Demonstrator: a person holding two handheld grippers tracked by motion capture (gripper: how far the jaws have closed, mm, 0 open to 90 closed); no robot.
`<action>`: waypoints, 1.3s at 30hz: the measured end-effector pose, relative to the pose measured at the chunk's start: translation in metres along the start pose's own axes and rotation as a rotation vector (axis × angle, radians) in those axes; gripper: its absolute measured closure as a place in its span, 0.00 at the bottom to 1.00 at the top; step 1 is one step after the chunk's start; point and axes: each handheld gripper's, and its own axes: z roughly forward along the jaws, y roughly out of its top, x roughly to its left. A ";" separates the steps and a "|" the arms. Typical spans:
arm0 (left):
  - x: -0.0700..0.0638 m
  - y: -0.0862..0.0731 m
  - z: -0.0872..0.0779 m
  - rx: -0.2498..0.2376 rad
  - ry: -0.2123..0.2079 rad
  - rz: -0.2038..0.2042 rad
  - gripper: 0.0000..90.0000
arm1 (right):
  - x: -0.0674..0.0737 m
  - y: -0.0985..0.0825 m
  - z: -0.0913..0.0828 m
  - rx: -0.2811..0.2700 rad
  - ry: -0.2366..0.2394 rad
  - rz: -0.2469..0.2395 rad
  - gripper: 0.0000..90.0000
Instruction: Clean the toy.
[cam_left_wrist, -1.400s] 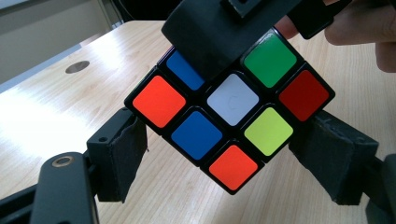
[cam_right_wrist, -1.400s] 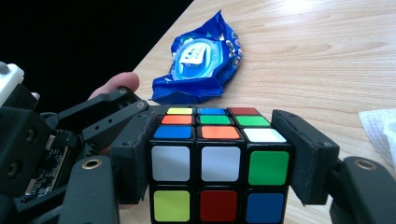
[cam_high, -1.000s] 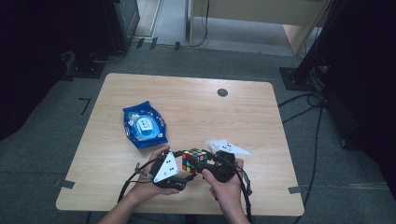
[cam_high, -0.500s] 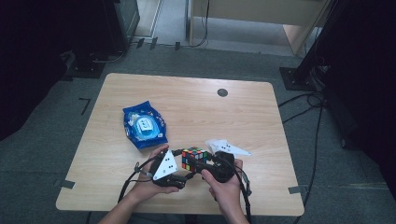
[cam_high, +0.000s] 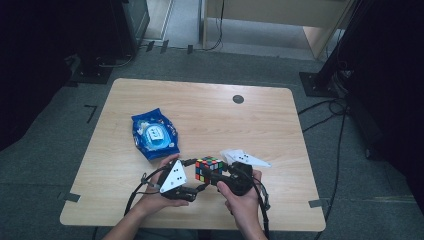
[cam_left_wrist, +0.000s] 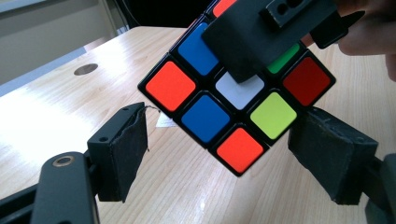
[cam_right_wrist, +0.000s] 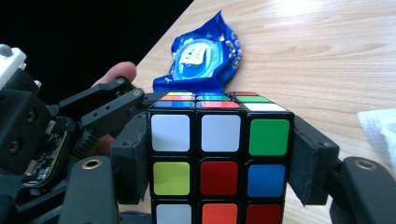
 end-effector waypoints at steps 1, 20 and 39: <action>-0.001 0.000 0.000 0.004 0.002 0.007 0.22 | 0.001 0.000 0.001 0.008 0.006 -0.008 0.38; -0.012 0.000 0.004 0.019 0.043 0.103 0.27 | 0.002 -0.003 0.009 0.074 0.005 -0.021 0.38; -0.007 0.001 -0.002 -0.008 0.050 0.076 0.38 | -0.002 -0.003 0.010 0.071 0.035 -0.018 0.38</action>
